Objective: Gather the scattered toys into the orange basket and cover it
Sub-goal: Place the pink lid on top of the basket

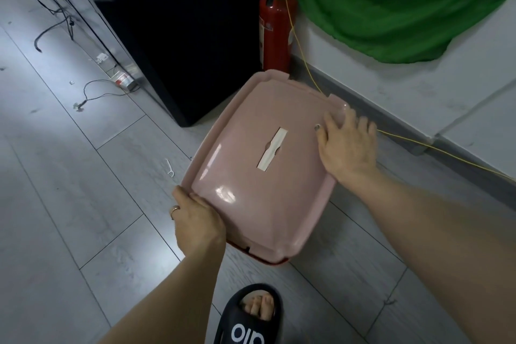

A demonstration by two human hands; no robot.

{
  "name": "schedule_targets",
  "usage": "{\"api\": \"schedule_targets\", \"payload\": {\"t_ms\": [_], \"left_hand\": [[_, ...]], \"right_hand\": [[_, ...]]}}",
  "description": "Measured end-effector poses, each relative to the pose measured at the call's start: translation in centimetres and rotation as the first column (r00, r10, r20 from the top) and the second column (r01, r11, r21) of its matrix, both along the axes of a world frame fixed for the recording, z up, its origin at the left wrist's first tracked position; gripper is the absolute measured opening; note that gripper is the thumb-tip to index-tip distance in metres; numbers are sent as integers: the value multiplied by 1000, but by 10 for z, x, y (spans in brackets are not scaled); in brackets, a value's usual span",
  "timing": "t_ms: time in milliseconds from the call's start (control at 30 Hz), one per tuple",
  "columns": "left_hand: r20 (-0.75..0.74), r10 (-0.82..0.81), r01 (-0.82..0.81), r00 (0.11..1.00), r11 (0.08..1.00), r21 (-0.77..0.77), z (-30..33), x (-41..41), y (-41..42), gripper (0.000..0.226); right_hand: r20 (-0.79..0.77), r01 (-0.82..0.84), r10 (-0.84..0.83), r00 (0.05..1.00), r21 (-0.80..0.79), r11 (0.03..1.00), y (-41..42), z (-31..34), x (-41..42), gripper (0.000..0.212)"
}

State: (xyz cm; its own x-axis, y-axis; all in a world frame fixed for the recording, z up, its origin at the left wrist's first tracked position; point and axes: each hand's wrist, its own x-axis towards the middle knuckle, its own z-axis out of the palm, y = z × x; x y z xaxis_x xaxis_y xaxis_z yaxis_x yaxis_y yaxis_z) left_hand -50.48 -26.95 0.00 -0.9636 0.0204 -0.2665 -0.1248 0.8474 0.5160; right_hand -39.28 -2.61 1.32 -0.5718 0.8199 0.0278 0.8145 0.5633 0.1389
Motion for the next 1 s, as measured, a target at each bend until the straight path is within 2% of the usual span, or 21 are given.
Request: {"api": "schedule_targets", "payload": {"t_ms": [67, 167, 333, 433, 533, 667, 833, 1000], "left_hand": [[9, -23, 24, 1000, 1000, -16, 4, -1, 0, 32], [30, -59, 61, 998, 996, -71, 11, -1, -3, 26], [76, -96, 105, 992, 987, -123, 16, -3, -2, 30], [82, -101, 113, 991, 981, -159, 16, -5, 2, 30], [55, -120, 128, 991, 976, -174, 12, -4, 5, 28], [8, -131, 130, 991, 973, -192, 7, -5, 6, 28], [-31, -113, 108, 993, 984, -142, 4, -6, 0, 23], [35, -50, 53, 998, 996, -76, 1, -4, -5, 27]], "right_hand": [[1, -20, 20, 1000, 58, 998, 3, 8, 2, 52], [-43, -25, 26, 999, 32, 999, 5, 12, 5, 50], [-147, -39, 18, 989, -144, 989, 20, 13, -4, 46], [-116, -66, 38, 993, -249, 966, 34, 11, -9, 54], [-115, 2, -44, 992, -340, 941, 42, 1, -3, 56], [-193, -22, -44, 980, -329, 944, 45, -17, 7, 48], [-252, -107, 18, 968, -346, 932, 54, -17, -4, 47], [-261, -133, 38, 965, -359, 924, 52, -16, -18, 44]]}}
